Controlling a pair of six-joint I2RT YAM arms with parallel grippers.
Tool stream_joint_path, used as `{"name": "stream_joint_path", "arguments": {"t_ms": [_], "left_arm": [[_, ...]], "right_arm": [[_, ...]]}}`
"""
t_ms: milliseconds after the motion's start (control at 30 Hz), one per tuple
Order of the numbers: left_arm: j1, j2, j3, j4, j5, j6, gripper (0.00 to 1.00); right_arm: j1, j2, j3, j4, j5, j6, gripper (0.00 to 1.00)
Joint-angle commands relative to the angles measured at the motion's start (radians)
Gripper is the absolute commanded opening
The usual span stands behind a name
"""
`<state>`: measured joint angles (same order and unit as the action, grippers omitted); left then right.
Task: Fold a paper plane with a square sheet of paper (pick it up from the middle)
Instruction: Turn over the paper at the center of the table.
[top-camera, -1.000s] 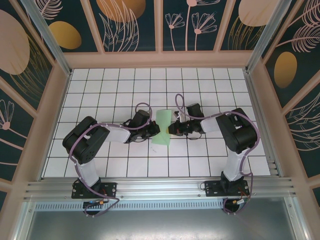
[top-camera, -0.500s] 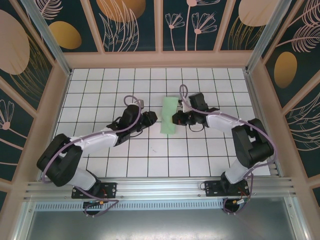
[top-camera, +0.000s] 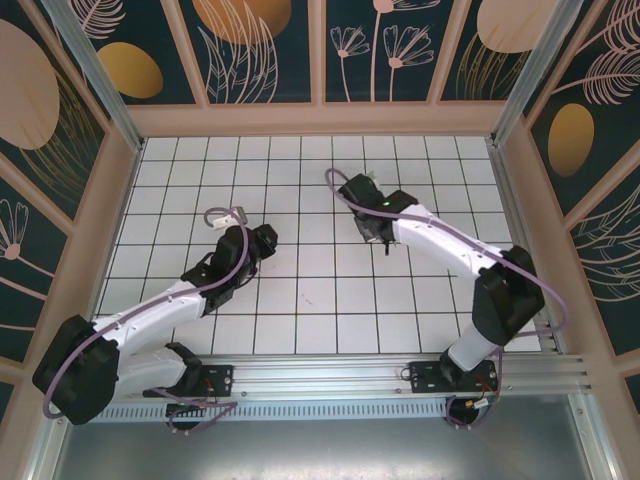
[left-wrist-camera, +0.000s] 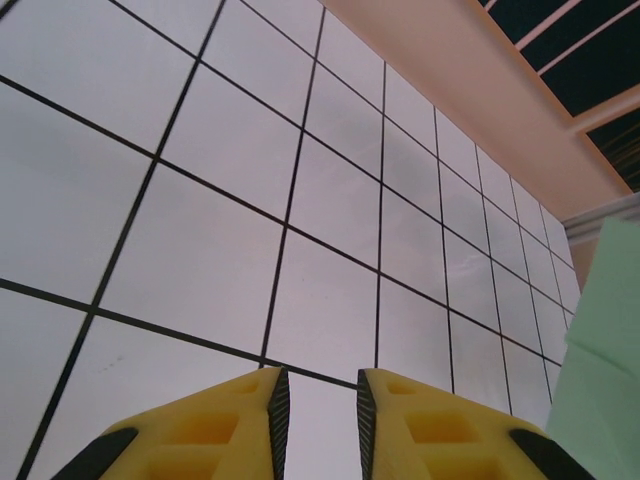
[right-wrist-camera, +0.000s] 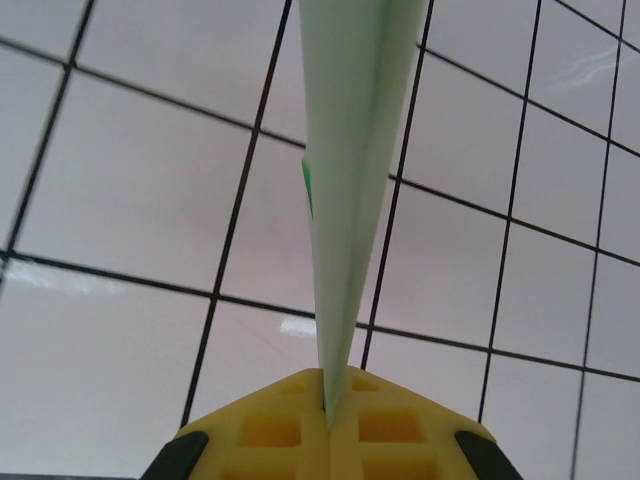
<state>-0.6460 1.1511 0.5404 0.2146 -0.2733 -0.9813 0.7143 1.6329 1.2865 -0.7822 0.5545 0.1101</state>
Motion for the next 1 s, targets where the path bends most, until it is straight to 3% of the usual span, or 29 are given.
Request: {"name": "stream_joint_path", "arguments": {"t_ms": [0, 167, 500, 767, 967], "left_arm": [[0.009, -0.065, -0.027, -0.028, -0.099, -0.022, 0.26], [0.017, -0.174, -0.066, -0.080, -0.176, -0.048, 0.24], [0.020, -0.292, -0.060, -0.206, -0.215, -0.042, 0.23], [0.020, -0.323, -0.064, -0.211, -0.178, -0.036, 0.26], [0.019, -0.277, -0.060, -0.145, -0.113, -0.008, 0.29]], "right_arm": [[0.068, 0.112, 0.028, -0.131, 0.120, 0.015, 0.01], [0.179, 0.263, 0.097, -0.112, 0.030, 0.103, 0.05], [0.253, 0.429, 0.153, -0.065, -0.187, 0.199, 0.08], [0.255, 0.425, 0.118, 0.022, -0.380, 0.173, 0.31], [0.196, 0.240, 0.035, 0.179, -0.631, 0.172, 0.51]]}}
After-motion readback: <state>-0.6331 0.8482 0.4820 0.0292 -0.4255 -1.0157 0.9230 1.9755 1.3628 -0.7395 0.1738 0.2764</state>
